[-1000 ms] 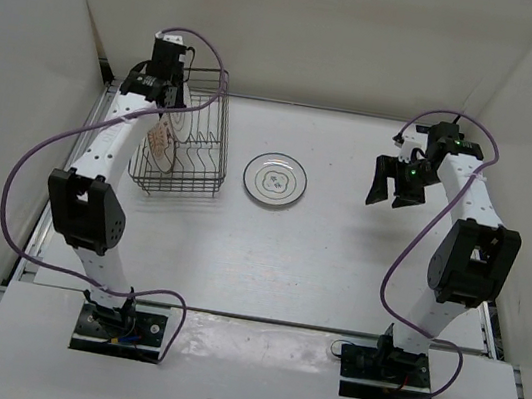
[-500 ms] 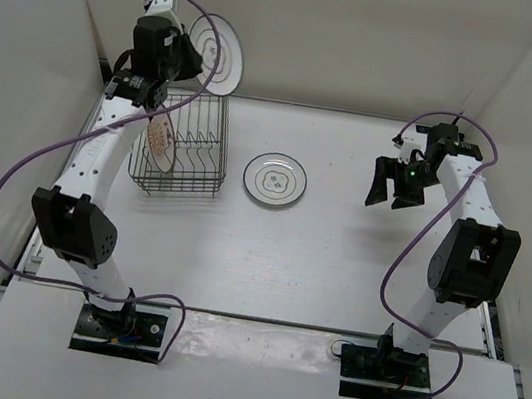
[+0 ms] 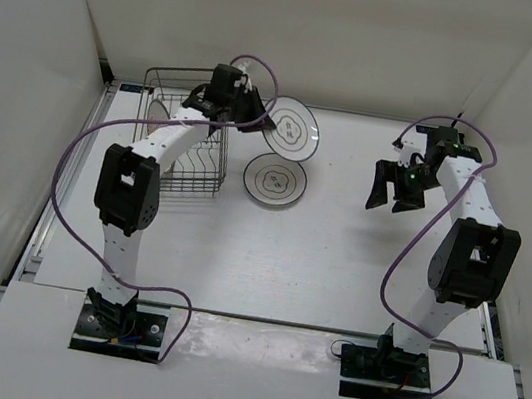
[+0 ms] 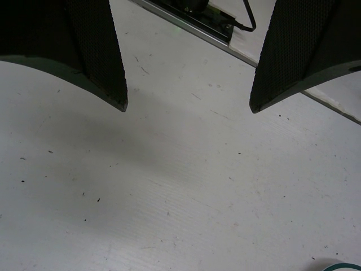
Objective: Unload the plates from the dish rack
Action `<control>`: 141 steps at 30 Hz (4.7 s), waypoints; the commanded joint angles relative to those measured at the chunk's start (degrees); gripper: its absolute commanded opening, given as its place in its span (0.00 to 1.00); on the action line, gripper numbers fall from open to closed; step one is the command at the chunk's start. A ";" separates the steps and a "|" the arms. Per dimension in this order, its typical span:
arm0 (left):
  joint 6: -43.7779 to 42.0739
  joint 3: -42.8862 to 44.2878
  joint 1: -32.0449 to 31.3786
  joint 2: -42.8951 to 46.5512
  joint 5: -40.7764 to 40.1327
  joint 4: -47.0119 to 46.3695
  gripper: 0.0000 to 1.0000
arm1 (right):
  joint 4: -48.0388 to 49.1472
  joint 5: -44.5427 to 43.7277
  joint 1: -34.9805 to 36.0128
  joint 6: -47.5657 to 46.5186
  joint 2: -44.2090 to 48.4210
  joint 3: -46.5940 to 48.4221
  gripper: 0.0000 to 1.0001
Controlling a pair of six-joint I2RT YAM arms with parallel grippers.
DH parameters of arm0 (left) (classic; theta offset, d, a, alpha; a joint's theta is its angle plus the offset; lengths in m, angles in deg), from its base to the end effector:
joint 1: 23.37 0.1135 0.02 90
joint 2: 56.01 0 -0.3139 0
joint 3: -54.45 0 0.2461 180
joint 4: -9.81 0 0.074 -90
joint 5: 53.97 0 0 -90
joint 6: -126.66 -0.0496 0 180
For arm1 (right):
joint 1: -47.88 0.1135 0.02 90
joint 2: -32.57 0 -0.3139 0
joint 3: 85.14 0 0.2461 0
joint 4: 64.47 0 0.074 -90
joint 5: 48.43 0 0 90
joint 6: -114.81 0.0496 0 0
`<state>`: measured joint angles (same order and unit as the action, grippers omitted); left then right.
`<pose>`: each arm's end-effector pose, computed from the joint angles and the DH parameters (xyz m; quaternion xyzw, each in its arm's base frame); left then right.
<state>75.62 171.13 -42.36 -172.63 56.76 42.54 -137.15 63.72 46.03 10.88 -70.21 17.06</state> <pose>0.4747 -0.1819 0.3294 -0.0647 0.8650 -0.3667 0.3363 0.3705 0.0067 0.3023 -0.1300 0.9626 0.1686 0.1676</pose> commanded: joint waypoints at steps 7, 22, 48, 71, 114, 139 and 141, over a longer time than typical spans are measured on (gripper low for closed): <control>-0.55 -2.98 -1.15 1.30 3.79 3.61 0.00 | 0.21 -0.71 -0.79 -0.92 2.67 -1.08 0.90; -5.12 -3.95 -1.41 -2.12 2.38 11.53 0.14 | 0.29 -0.44 -1.84 -1.01 2.06 -1.34 0.90; -7.32 -5.45 -1.67 -4.58 2.56 17.69 0.60 | -0.14 -0.18 -2.90 -1.01 1.80 -1.52 0.90; -9.08 1.41 -2.73 -5.64 -12.65 31.05 1.00 | -0.58 -0.18 -2.99 -1.62 0.39 -0.64 0.90; 4.72 4.93 -2.99 -12.40 -1.92 22.43 0.92 | -0.67 -1.50 -3.69 -2.59 1.09 -2.14 0.90; 3.49 3.44 -3.69 -7.31 -6.49 30.78 0.84 | -0.41 0.96 -3.60 -1.89 -0.31 -2.05 0.90; 4.28 2.82 -3.95 -6.61 -6.58 30.87 0.83 | -0.15 1.49 -3.69 -1.54 -1.01 -1.96 0.90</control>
<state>78.94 173.20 -45.44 -185.44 50.92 72.37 -137.13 63.22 42.68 9.28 -70.23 15.29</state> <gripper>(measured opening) 0.833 0.900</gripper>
